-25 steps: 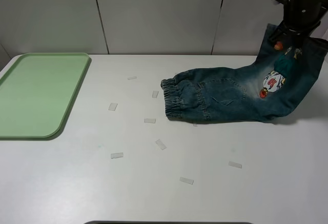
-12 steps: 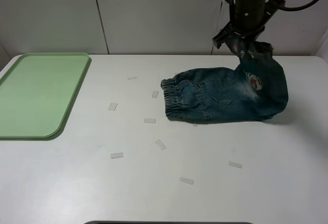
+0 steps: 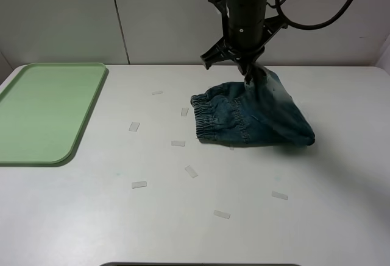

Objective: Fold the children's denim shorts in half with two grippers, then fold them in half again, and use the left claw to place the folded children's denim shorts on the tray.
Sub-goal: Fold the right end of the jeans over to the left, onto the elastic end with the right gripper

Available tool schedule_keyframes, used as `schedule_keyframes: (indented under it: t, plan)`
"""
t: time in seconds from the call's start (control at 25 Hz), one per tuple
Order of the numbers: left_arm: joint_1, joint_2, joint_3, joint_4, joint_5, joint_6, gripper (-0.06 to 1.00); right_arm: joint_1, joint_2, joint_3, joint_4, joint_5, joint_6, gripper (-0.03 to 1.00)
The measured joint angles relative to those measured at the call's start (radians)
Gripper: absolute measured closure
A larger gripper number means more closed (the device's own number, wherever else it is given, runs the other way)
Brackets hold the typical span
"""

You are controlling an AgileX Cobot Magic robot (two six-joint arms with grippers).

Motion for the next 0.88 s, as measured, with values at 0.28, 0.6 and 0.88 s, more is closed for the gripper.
schedule_keyframes:
  t: [0.28,0.6,0.88]
  plan:
    - [0.0,0.0,0.0,0.0,-0.001,0.0,-0.03,0.004,0.028,0.0,0.059,-0.048,0.022,0.97]
    - [0.0,0.0,0.0,0.0,-0.001,0.0,-0.03,0.004,0.028,0.0,0.087,-0.067,0.026,0.59]
    - [0.0,0.0,0.0,0.0,-0.005,0.0,-0.03,0.012,0.028,0.0,0.093,-0.062,0.077,0.28]
